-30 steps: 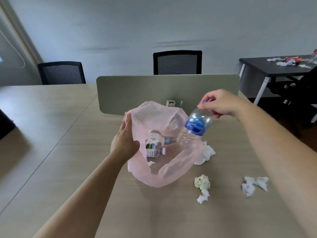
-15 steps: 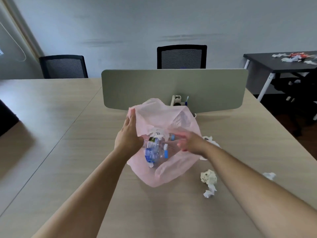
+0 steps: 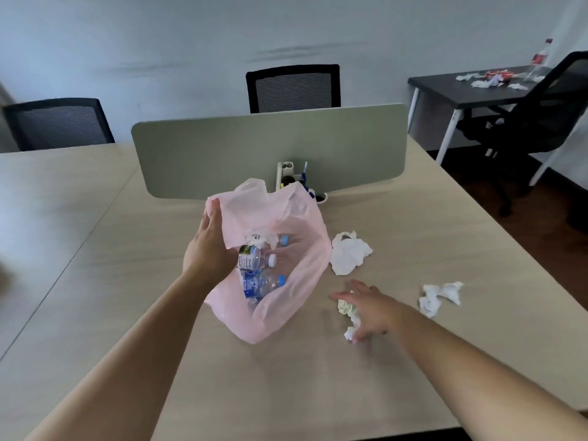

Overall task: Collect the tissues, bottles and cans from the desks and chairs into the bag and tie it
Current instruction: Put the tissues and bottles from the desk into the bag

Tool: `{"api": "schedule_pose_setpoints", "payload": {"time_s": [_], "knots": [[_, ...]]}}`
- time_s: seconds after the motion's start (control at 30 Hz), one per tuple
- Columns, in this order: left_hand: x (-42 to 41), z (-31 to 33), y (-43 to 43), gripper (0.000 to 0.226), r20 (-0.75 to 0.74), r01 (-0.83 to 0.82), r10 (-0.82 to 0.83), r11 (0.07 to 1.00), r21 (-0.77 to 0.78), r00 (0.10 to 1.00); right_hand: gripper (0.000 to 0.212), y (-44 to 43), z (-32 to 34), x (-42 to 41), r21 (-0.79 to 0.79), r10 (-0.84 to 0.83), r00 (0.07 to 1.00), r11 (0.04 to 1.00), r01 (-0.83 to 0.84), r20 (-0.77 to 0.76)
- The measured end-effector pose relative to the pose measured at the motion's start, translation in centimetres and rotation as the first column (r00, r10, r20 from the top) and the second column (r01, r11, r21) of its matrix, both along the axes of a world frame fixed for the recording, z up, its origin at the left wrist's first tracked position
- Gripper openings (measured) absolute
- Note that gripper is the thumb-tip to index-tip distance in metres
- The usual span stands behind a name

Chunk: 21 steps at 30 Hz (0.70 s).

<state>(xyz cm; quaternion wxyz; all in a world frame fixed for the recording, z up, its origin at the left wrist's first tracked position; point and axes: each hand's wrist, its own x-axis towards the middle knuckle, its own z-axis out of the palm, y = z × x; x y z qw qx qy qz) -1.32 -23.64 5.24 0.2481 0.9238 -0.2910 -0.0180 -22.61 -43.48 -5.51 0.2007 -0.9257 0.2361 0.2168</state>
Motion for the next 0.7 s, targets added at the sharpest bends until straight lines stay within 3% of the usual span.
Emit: {"api": "schedule_pose_setpoints", "payload": {"time_s": [0.07,0.2,0.3,0.37,0.43,0.57,0.7], "knots": [[-0.1,-0.4,-0.1,0.097,0.003,0.002,-0.002,1.0,0.006,1.0,0.073,0.7,-1.7,-0.2,-0.054,-0.016,0.999,0.998,0.018,0.039],[-0.4,-0.6,-0.1,0.097,0.001,-0.006,0.006,1.0,0.01,1.0,0.031,-0.1,-2.1,-0.5,0.033,-0.099,0.98,0.995,0.094,0.172],[-0.6,-0.3,0.0,0.097,-0.005,0.003,-0.003,1.0,-0.01,1.0,0.026,-1.5,0.8,-0.2,0.288,-0.307,0.922,0.928,0.235,0.236],[-0.5,0.3,0.2,0.097,0.008,0.017,-0.017,0.999,-0.04,1.0,0.024,-2.4,4.2,0.7,0.558,-0.443,0.873,0.785,0.269,0.202],[-0.5,1.0,0.4,0.096,0.026,0.011,-0.01,0.998,-0.067,1.0,0.024,-2.8,8.0,2.2,0.714,-0.461,0.872,0.666,0.215,0.167],[-0.4,1.7,1.3,0.097,0.044,0.004,0.002,0.992,-0.129,0.999,0.024,-0.8,13.5,7.1,0.775,-0.465,0.84,0.626,0.088,0.279],[-0.4,2.1,2.3,0.096,0.01,0.008,-0.007,0.992,-0.13,1.0,0.025,3.0,13.0,12.2,0.687,-0.511,0.744,0.72,0.097,0.43]]}}
